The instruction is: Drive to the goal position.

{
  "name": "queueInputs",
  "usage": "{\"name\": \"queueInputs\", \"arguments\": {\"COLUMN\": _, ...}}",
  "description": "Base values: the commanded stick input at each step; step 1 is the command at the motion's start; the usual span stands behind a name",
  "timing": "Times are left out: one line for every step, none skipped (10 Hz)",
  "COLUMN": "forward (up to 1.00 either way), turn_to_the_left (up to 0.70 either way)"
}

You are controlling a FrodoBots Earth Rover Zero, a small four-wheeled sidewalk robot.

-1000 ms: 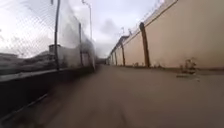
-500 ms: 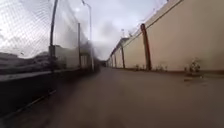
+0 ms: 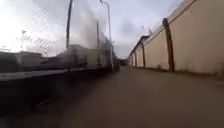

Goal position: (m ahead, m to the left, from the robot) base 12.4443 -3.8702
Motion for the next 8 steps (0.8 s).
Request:
{"name": "queueInputs", "arguments": {"forward": 0.50, "turn_to_the_left": 0.00}}
{"name": "queueInputs", "arguments": {"forward": 0.50, "turn_to_the_left": 0.00}}
{"name": "queueInputs", "arguments": {"forward": 0.50, "turn_to_the_left": 0.00}}
{"name": "queueInputs", "arguments": {"forward": 0.50, "turn_to_the_left": -0.15}}
{"name": "queueInputs", "arguments": {"forward": 0.50, "turn_to_the_left": -0.40}}
{"name": "queueInputs", "arguments": {"forward": 0.50, "turn_to_the_left": -0.50}}
{"name": "queueInputs", "arguments": {"forward": 0.50, "turn_to_the_left": -0.50}}
{"name": "queueInputs", "arguments": {"forward": 0.50, "turn_to_the_left": -0.50}}
